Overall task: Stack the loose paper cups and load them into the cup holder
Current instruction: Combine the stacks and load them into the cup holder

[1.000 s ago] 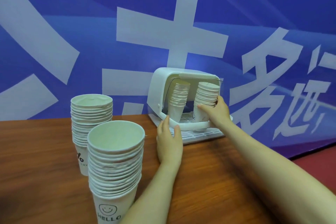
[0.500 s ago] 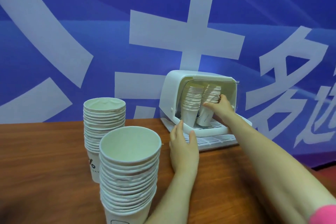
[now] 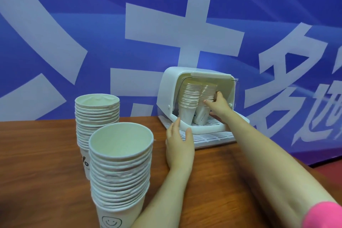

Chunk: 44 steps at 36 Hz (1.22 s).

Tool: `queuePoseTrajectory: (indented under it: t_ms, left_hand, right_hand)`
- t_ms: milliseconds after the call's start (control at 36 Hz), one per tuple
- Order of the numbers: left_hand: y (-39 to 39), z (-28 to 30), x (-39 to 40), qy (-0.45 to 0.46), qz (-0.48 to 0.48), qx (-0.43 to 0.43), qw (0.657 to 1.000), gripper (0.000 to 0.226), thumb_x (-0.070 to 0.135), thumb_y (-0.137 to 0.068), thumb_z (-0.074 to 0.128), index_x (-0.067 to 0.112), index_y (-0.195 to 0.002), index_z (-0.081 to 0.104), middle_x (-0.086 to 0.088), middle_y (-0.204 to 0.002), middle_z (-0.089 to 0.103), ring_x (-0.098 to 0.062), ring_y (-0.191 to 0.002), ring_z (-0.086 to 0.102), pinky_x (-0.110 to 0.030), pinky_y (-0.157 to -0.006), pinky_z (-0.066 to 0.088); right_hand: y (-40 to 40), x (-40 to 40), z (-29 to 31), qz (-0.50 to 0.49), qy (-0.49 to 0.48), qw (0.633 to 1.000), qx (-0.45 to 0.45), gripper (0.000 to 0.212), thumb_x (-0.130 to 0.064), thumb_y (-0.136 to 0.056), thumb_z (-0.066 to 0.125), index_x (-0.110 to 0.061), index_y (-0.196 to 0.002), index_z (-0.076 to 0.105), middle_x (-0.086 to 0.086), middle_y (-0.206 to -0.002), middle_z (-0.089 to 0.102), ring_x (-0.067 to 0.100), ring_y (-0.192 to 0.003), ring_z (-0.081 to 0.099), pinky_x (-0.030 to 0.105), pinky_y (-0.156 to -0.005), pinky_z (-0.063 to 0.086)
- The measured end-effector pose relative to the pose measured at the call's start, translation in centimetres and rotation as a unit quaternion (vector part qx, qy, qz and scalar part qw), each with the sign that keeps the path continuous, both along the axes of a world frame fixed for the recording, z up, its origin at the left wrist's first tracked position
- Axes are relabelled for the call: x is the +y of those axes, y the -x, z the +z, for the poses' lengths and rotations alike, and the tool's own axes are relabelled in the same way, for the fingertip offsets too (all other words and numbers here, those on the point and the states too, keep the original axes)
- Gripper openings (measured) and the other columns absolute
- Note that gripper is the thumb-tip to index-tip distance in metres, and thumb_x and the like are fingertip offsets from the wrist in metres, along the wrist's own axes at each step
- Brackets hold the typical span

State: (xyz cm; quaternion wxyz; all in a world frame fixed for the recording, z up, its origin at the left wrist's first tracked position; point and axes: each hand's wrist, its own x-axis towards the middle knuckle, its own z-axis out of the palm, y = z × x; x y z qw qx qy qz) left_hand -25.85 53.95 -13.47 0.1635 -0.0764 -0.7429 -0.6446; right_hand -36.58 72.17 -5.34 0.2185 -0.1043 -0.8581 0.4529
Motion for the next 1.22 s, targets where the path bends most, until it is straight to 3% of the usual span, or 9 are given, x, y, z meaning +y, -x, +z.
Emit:
queuePoseTrajectory:
  t_ms: [194,306,417,639,889,1000,1083,1167,1222]
  left_hand:
    - [0.2,-0.1,0.0,-0.017,-0.002,0.003,1.0,0.046,0.03,-0.097,0.051,0.03,-0.143,0.042,0.008,-0.148,0.038,-0.012,-0.135,0.039,-0.032,-0.108,0.037]
    - [-0.2,0.1,0.0,0.0,0.008,0.006,1.0,0.047,0.026,-0.098,0.05,0.025,-0.144,0.042,0.002,-0.148,0.038,-0.017,-0.135,0.038,-0.032,-0.109,0.034]
    - [-2.3,0.4,0.0,0.067,0.048,0.025,0.996,0.042,0.015,-0.096,0.048,0.017,-0.138,0.048,-0.005,-0.143,0.041,-0.022,-0.132,0.038,-0.03,-0.104,0.032]
    - [-9.3,2.9,-1.7,0.179,-0.064,0.082,0.978,0.035,0.013,-0.094,0.047,0.017,-0.128,0.055,-0.005,-0.136,0.048,-0.021,-0.128,0.044,-0.034,-0.105,0.038]
    - [-20.2,8.0,-11.8,0.206,-0.194,0.187,0.941,0.027,0.015,-0.091,0.054,0.023,-0.113,0.067,0.008,-0.114,0.058,-0.003,-0.107,0.054,-0.021,-0.101,0.041]
    - [-22.7,9.9,-18.7,0.228,-0.165,0.234,0.931,0.027,0.013,-0.089,0.053,0.023,-0.109,0.068,0.006,-0.111,0.061,-0.002,-0.105,0.055,-0.014,-0.092,0.042]
    - [-22.9,10.9,-23.7,0.243,-0.095,0.251,0.932,0.027,0.008,-0.09,0.054,0.022,-0.108,0.068,0.01,-0.11,0.061,-0.001,-0.104,0.056,-0.012,-0.083,0.043]
    - [-22.5,11.3,-28.1,0.247,-0.011,0.271,0.93,0.028,0.013,-0.087,0.051,0.022,-0.109,0.066,0.012,-0.109,0.058,-0.001,-0.106,0.055,-0.013,-0.091,0.04]
    - [-22.2,11.3,-30.7,0.246,0.048,0.261,0.932,0.03,0.013,-0.089,0.055,0.022,-0.117,0.062,0.013,-0.116,0.055,-0.003,-0.113,0.051,-0.008,-0.093,0.034]
  right_hand:
    - [-2.3,-0.4,1.2,-0.012,-0.01,1.0,0.006,0.08,-0.03,-0.092,0.064,-0.025,-0.154,0.015,0.009,-0.143,0.047,0.029,-0.127,0.05,0.05,-0.103,0.046]
    - [-5.6,-1.0,1.1,-0.003,-0.036,0.999,-0.015,0.08,-0.042,-0.09,0.061,-0.028,-0.154,0.016,0.006,-0.131,0.053,0.03,-0.127,0.048,0.051,-0.106,0.042]
    - [-11.8,-3.3,1.5,0.04,-0.027,0.999,-0.006,0.067,-0.032,-0.094,0.06,-0.025,-0.151,0.026,0.007,-0.127,0.052,0.027,-0.111,0.056,0.046,-0.099,0.049]
    - [-22.8,-5.1,5.6,0.088,-0.027,0.996,0.022,0.051,-0.027,-0.097,0.056,-0.023,-0.144,0.04,0.002,-0.123,0.054,0.018,-0.112,0.058,0.033,-0.092,0.053]
    - [-28.8,-11.3,4.1,0.141,-0.021,0.99,-0.002,0.035,-0.017,-0.097,0.055,-0.014,-0.132,0.054,0.01,-0.114,0.063,0.022,-0.102,0.065,0.044,-0.09,0.055]
    - [-29.6,-16.3,1.1,0.203,-0.075,0.976,-0.015,0.042,-0.024,-0.095,0.059,-0.021,-0.135,0.05,0.005,-0.115,0.064,0.022,-0.106,0.062,0.042,-0.096,0.051]
    - [-29.9,-20.1,-0.1,0.218,-0.057,0.974,0.022,0.06,-0.031,-0.095,0.059,-0.022,-0.148,0.034,-0.001,-0.129,0.054,0.01,-0.111,0.053,0.023,-0.1,0.038]
    - [-30.4,-23.2,-0.6,0.215,-0.021,0.973,0.082,0.075,-0.035,-0.09,0.066,-0.026,-0.151,0.023,-0.018,-0.138,0.038,-0.004,-0.123,0.041,0.018,-0.103,0.031]
    - [-30.7,-24.6,-1.0,0.216,-0.004,0.968,0.128,0.069,-0.028,-0.085,0.073,-0.042,-0.136,0.028,-0.034,-0.128,0.038,-0.022,-0.112,0.041,0.004,-0.095,0.032]
